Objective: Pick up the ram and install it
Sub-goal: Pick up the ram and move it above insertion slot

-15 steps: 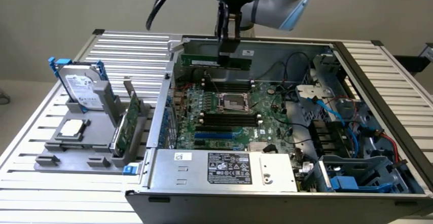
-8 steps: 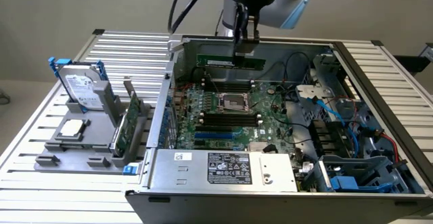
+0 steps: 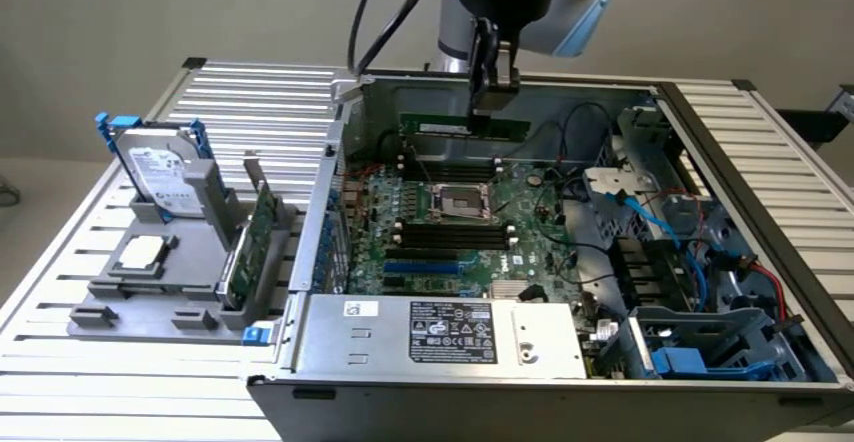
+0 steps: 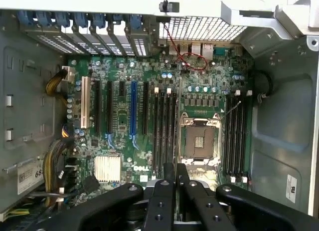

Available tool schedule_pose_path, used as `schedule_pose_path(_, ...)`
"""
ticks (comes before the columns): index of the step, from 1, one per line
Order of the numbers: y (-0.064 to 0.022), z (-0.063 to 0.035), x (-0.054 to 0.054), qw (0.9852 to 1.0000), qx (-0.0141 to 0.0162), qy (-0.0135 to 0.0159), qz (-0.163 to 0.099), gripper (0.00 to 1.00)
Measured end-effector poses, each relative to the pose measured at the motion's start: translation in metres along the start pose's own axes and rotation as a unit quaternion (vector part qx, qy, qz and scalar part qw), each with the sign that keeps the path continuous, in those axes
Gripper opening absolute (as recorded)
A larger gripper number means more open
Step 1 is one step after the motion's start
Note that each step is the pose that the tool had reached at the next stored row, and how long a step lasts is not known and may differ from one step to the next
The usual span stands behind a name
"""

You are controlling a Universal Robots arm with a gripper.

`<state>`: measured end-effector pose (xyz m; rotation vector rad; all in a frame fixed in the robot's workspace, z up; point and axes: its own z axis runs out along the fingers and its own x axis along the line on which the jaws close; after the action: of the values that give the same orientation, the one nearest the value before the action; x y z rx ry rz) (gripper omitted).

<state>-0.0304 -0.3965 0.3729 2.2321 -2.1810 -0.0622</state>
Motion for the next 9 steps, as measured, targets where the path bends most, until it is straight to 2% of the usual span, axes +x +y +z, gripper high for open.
schedule_pose_path(5, -0.0007, 0.0066, -0.005, 1.0000, 0.0057, 0.0022, -0.002, 0.13)
schedule_pose_path(9, -0.0014, 0.0114, -0.009, 0.9999, 0.0114, 0.0050, -0.004, 0.13)
